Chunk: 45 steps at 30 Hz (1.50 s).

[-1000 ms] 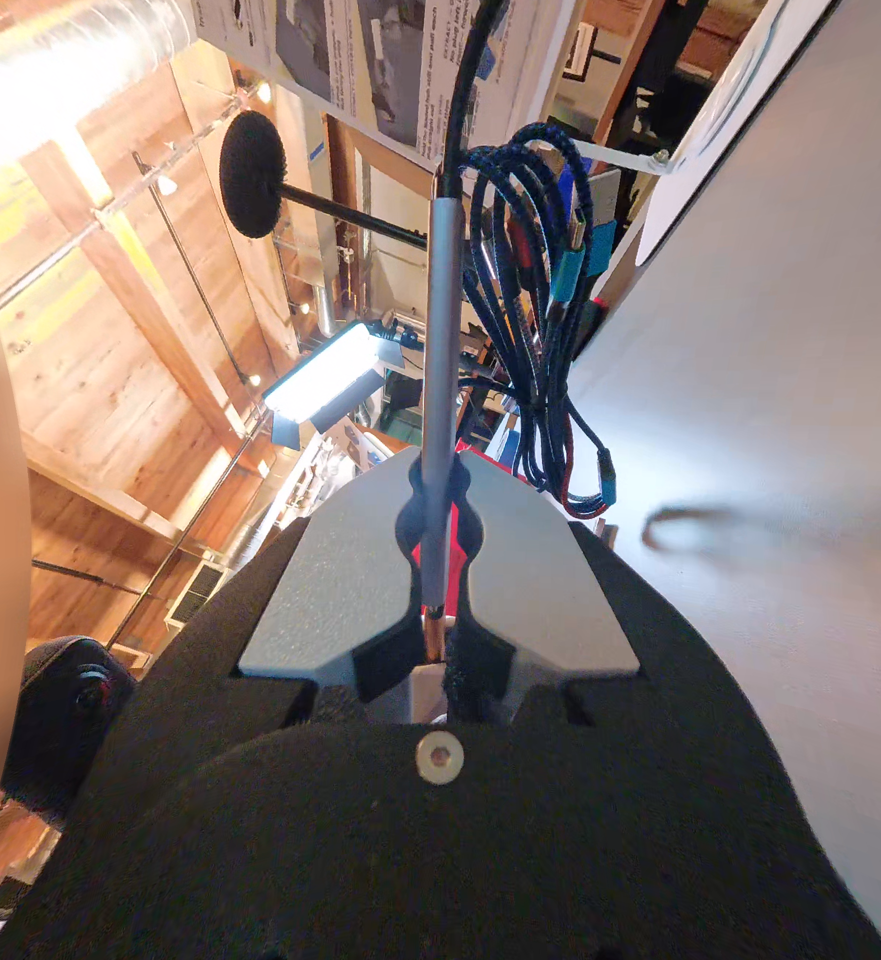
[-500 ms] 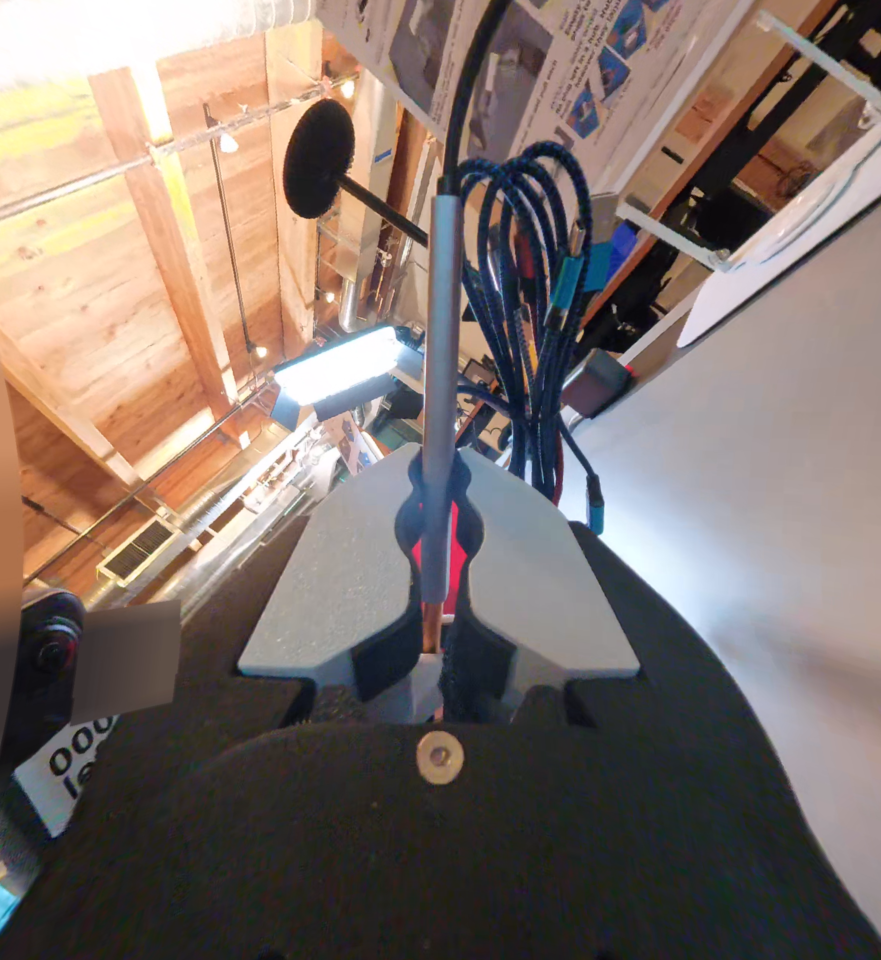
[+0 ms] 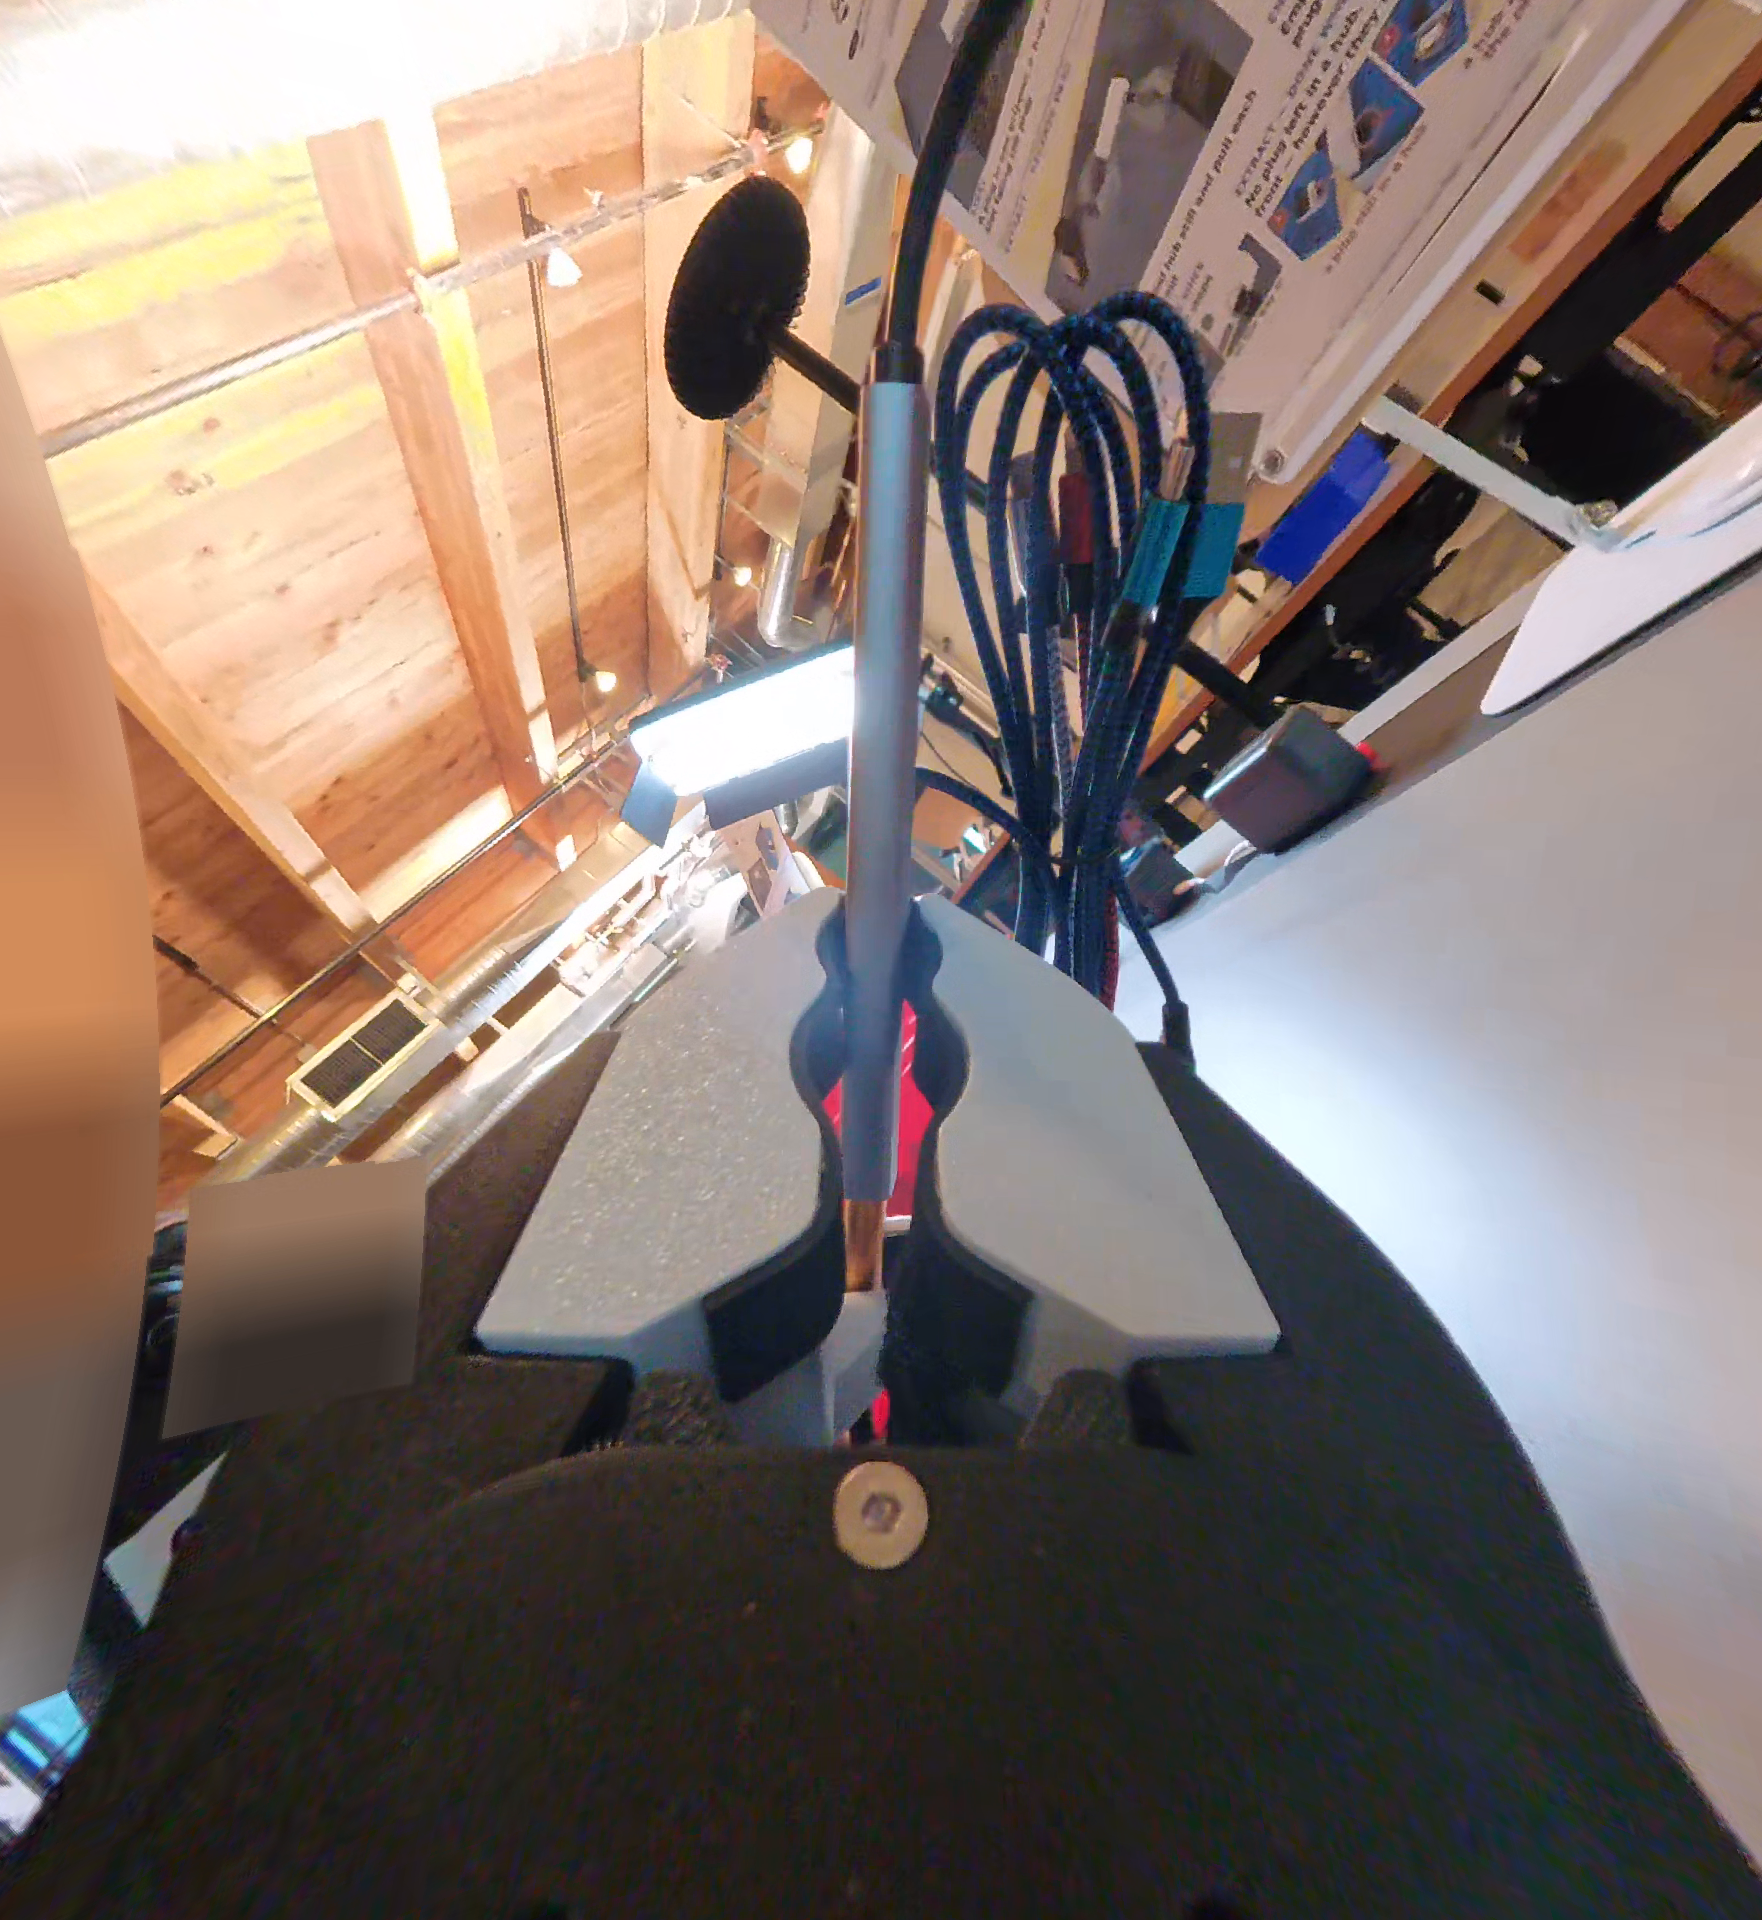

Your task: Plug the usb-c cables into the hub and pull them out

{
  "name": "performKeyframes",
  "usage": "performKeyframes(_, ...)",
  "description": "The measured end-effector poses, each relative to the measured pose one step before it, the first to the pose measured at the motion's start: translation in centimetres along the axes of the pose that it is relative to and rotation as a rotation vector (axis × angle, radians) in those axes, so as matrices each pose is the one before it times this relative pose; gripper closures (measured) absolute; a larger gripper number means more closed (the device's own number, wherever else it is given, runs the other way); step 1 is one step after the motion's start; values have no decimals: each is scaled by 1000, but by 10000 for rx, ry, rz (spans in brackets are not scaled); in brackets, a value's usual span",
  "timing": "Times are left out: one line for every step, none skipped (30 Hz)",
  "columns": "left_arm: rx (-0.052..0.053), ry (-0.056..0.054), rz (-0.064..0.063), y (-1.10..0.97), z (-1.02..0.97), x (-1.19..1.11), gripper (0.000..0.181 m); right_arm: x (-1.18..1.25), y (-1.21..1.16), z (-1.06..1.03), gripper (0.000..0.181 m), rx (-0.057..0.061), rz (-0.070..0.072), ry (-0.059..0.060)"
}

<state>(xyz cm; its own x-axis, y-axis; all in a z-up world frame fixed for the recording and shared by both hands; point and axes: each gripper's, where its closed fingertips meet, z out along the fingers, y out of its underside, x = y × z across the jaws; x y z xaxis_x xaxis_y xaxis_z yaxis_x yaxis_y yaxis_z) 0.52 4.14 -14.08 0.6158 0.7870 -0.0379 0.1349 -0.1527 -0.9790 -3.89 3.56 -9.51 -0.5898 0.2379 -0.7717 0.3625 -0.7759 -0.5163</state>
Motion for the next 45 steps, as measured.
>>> performKeyframes(53,-86,284,-170,-34,-88,169,-124,-26,146,173,-53,78,-69)
performKeyframes(47,-17,140,-109,-13,-58,169,-134,-30,82,172,-45,-69,-70)
performKeyframes(-16,130,-112,-50,54,69,169,-46,-54,-15,173,8,-175,-15)
performKeyframes(-73,179,-118,85,103,129,169,80,0,-26,173,-31,-109,43)
performKeyframes(-101,177,-53,141,110,110,169,118,68,17,173,-151,7,38)
performKeyframes(-146,217,-58,119,110,127,169,111,66,48,173,-192,75,-13)
performKeyframes(-80,264,-30,-29,54,113,168,1,-7,19,173,-139,115,-82)
performKeyframes(59,283,0,-198,-70,94,167,-109,-107,22,173,-84,75,-90)
performKeyframes(172,211,-4,-316,-213,-31,157,-186,-208,35,173,-97,-15,-90)
performKeyframes(158,71,4,-240,-321,-247,143,-252,-424,33,173,-67,-95,-112)
performKeyframes(121,34,-4,-136,-401,-305,134,-291,-598,28,173,-39,-95,-133)
performKeyframes(169,104,-64,-174,-480,-224,126,-214,-746,-7,173,-19,-29,-83)
performKeyframes(264,97,-154,-280,-554,-253,119,-180,-913,-49,173,62,-23,-53)
performKeyframes(325,93,-183,-356,-601,-257,114,-222,-952,-51,173,35,-124,-86)
performKeyframes(334,-17,-183,-351,-624,-424,109,-196,-914,-58,173,-69,-228,-44)
performKeyframes(305,-111,-126,-291,-619,-585,107,-176,-995,-76,173,-73,-297,-11)
performKeyframes(217,-223,-65,-138,-596,-755,106,-229,-1101,-120,173,-44,-302,-50)
performKeyframes(148,-255,-59,-21,-521,-821,105,-258,-1291,-165,173,34,-222,-79)
performKeyframes(73,-241,-119,84,-434,-762,105,-305,-1497,-233,173,147,-122,-109)
performKeyframes(2,-275,-200,155,-345,-768,105,-329,-1672,-251,173,236,-93,-87)
performKeyframes(-116,-376,-232,291,-236,-844,105,-357,-1774,-261,173,266,-138,-59)
performKeyframes(-226,-366,-162,421,-165,-786,105,-422,-1783,-208,173,233,-229,-56)
performKeyframes(-165,-135,-17,330,-103,-401,105,-472,-1732,-160,173,162,-319,-43)
performKeyframes(-39,-44,34,171,-78,-180,105,-483,-1734,-102,173,100,-387,-37)
performKeyframes(120,118,82,-57,-68,137,99,-514,-1789,-75,173,93,-449,-58)
performKeyframes(170,68,53,-165,-73,152,94,-516,-1929,-71,173,140,-491,-74)
performKeyframes(134,-135,12,-164,-45,-69,88,-452,-2035,-61,173,178,-466,-92)
performKeyframes(133,-86,70,-186,-44,28,84,-353,-2104,-41,173,181,-376,-110)
performKeyframes(122,-36,109,-162,-35,87,83,-210,-2192,-70,173,225,-344,-63)
performKeyframes(117,32,112,-168,-19,185,83,-72,-2188,-45,173,207,-386,-4)
performKeyframes(102,81,79,-175,-15,226,83,119,-2097,-27,173,117,-454,50)
performKeyframes(49,41,30,-124,-4,152,83,358,-2006,-43,173,67,-503,114)
performKeyframes(-1,-46,11,-63,-10,8,84,577,-1921,-128,173,99,-480,165)
performKeyframes(28,-45,34,-112,-46,-15,84,708,-1798,-200,173,162,-417,153)
performKeyframes(51,-158,21,-135,-85,-178,84,763,-1608,-294,173,182,-397,100)
performKeyframes(46,-250,25,-122,-117,-322,85,781,-1376,-390,173,160,-391,51)
performKeyframes(79,-194,44,-127,-138,-265,86,788,-1067,-483,173,83,-358,24)
performKeyframes(103,-179,22,-133,-140,-283,87,814,-709,-548,173,-69,-356,11)
performKeyframes(107,-158,-20,-134,-153,-278,87,950,-329,-635,173,-224,-405,79)
performKeyframes(118,-46,-52,-134,-136,-142,88,1168,-25,-746,173,-271,-459,254)
performKeyframes(115,70,-87,-115,-101,-2,90,1189,323,-789,173,-297,-530,309)
performKeyframes(118,133,-124,-110,-72,99,90,1196,682,-802,173,-363,-614,337)
performKeyframes(118,154,-130,-100,-35,141,90,1127,1048,-782,173,-436,-629,306)
performKeyframes(98,121,-102,-57,-12,124,90,979,1240,-760,173,-397,-463,237)
performKeyframes(62,56,-42,-19,15,61,90,870,1257,-758,173,-241,-246,189)
